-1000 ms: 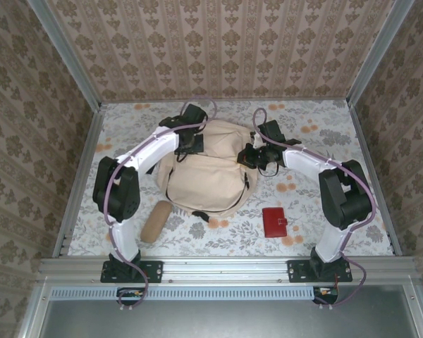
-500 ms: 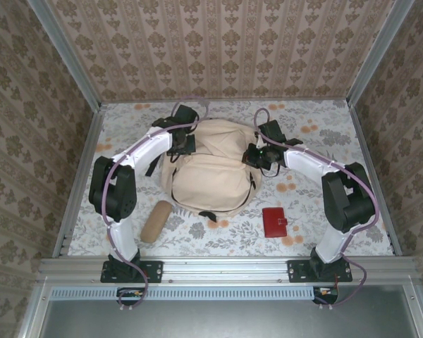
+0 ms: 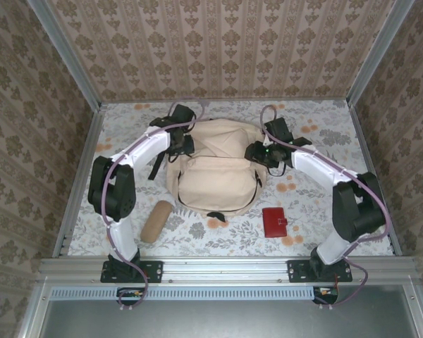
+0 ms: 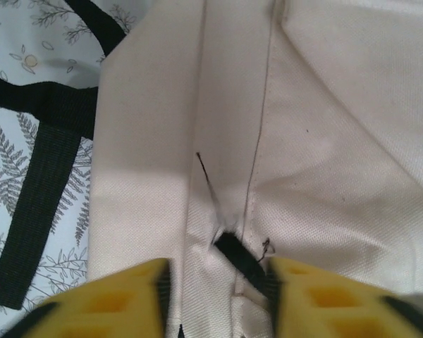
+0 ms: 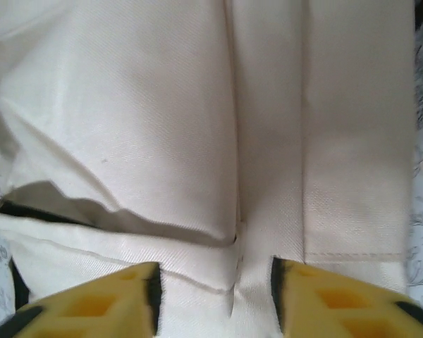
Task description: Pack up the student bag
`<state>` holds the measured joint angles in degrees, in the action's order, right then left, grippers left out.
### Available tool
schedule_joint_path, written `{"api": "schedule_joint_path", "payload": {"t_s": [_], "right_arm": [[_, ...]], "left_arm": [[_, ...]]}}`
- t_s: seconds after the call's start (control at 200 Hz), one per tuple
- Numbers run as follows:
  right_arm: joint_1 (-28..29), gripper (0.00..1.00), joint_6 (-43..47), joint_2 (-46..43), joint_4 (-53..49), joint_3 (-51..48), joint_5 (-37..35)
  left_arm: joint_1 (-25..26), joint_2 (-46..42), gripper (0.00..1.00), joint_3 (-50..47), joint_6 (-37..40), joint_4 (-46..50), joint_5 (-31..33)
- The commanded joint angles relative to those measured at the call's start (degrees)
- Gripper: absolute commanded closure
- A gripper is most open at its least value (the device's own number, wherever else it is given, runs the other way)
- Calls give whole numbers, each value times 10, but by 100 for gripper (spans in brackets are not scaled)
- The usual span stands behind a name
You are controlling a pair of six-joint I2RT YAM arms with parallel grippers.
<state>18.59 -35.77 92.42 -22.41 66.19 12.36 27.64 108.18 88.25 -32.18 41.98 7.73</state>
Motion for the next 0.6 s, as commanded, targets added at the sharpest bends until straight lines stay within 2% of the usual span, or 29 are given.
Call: {"api": "schedule_joint_path", "payload": {"t_s": [0.0,0.11,0.19,0.245,0.31,0.34,0.595], "right_arm": [[-2,40,22,-74,-39,-13,-6],[1,28,35,-122,-63,-33,-13],[6,21,42,-165,-77,-55,-18],[11,16,45,-187,-81,-70,-24],[18,13,48,-208,-97,-86,-26],[21,11,48,-216,-99,-92,-25],[63,4,16,-226,-95,-107,-13]], "left_arm": [[-6,-52,38,16,6,19,-29],[-7,-87,29,-6,14,35,-36],[-11,-116,26,-37,16,48,-41],[-11,-140,19,-70,23,57,-47],[-11,-171,11,-111,28,74,-29],[-28,-189,9,-132,29,81,-20],[-58,-320,0,-321,-8,102,-21]]}}
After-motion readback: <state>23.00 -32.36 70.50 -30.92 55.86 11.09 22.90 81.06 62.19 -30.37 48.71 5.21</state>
